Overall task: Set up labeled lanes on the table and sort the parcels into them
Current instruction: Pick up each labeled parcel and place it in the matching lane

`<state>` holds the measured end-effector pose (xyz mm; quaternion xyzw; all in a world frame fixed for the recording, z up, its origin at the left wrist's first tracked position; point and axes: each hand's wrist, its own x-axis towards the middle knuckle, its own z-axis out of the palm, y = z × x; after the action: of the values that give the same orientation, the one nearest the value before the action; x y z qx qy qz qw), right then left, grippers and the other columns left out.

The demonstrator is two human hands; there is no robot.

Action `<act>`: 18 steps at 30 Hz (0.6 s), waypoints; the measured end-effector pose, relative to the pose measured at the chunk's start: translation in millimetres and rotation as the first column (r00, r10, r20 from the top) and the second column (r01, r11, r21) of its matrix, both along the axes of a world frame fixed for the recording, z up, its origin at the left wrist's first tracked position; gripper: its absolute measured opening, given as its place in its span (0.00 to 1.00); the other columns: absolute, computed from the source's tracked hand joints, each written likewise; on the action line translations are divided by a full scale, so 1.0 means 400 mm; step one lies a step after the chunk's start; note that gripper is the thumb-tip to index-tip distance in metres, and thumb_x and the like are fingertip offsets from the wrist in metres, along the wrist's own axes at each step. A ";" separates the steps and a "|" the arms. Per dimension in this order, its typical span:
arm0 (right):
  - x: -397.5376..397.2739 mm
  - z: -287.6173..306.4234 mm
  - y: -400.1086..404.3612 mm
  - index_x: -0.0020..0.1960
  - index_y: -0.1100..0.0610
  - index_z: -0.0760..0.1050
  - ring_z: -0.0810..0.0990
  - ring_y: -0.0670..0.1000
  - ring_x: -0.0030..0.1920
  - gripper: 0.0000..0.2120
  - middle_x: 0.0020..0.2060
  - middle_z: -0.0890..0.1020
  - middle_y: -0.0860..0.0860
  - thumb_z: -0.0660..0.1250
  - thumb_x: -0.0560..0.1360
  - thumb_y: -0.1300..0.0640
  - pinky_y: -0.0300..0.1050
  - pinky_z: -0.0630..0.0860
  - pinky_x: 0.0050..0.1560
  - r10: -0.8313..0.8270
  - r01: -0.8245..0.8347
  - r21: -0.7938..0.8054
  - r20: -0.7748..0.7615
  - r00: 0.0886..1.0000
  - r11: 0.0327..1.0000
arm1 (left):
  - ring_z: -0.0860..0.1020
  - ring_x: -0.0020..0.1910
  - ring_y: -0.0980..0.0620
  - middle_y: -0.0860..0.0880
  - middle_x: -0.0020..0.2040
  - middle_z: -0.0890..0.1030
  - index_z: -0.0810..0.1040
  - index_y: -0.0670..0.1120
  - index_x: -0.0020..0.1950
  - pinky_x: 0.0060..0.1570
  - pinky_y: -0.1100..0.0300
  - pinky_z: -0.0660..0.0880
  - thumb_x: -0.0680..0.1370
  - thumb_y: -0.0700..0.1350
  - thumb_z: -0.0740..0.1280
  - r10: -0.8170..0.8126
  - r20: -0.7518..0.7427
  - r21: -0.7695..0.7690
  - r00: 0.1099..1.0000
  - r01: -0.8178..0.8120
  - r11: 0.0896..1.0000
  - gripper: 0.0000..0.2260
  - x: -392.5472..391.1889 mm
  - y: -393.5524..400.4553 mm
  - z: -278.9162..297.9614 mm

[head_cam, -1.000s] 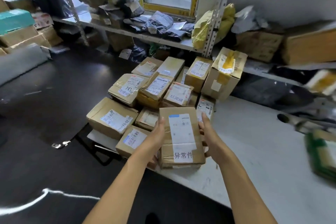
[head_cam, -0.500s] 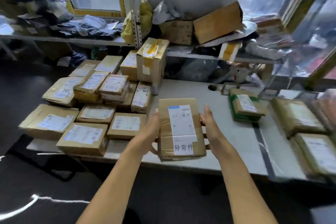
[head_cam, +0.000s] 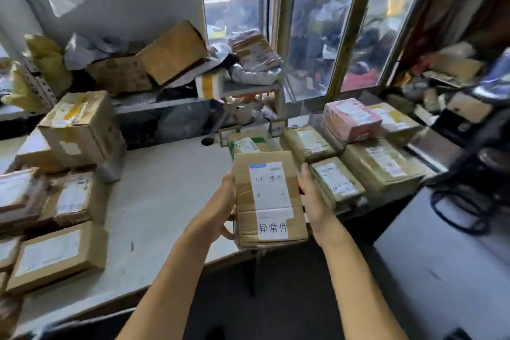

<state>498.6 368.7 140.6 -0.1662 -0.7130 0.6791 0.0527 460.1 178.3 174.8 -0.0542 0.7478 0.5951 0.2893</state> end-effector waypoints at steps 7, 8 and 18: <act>0.104 0.063 0.232 0.68 0.36 0.77 0.79 0.42 0.64 0.28 0.63 0.82 0.37 0.49 0.80 0.26 0.51 0.75 0.68 -0.193 0.204 -0.103 0.108 0.975 0.974 | 0.78 0.58 0.39 0.50 0.58 0.79 0.74 0.68 0.54 0.58 0.30 0.75 0.80 0.70 0.38 -0.258 0.009 0.035 0.966 0.257 0.966 0.25 -0.026 0.292 0.016; 0.117 0.064 0.262 0.71 0.37 0.74 0.77 0.43 0.67 0.30 0.66 0.80 0.38 0.50 0.79 0.25 0.52 0.71 0.72 -0.260 0.270 -0.088 0.109 0.959 0.959 | 0.78 0.56 0.40 0.51 0.56 0.79 0.74 0.69 0.52 0.55 0.33 0.77 0.80 0.70 0.38 -0.296 0.005 0.032 0.955 0.296 0.955 0.24 -0.024 0.329 0.018; 0.227 0.097 0.533 0.76 0.44 0.71 0.70 0.51 0.75 0.39 0.74 0.75 0.44 0.52 0.75 0.22 0.56 0.65 0.78 -0.562 0.563 -0.033 0.034 0.827 0.826 | 0.76 0.64 0.33 0.42 0.66 0.74 0.70 0.61 0.66 0.57 0.33 0.76 0.79 0.71 0.39 -0.569 0.050 0.079 0.820 0.565 0.821 0.28 -0.019 0.701 0.027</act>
<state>589.4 581.9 179.3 -0.3773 -0.6190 0.6461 0.2387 452.7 458.6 185.6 0.1583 0.7009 0.5021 0.4812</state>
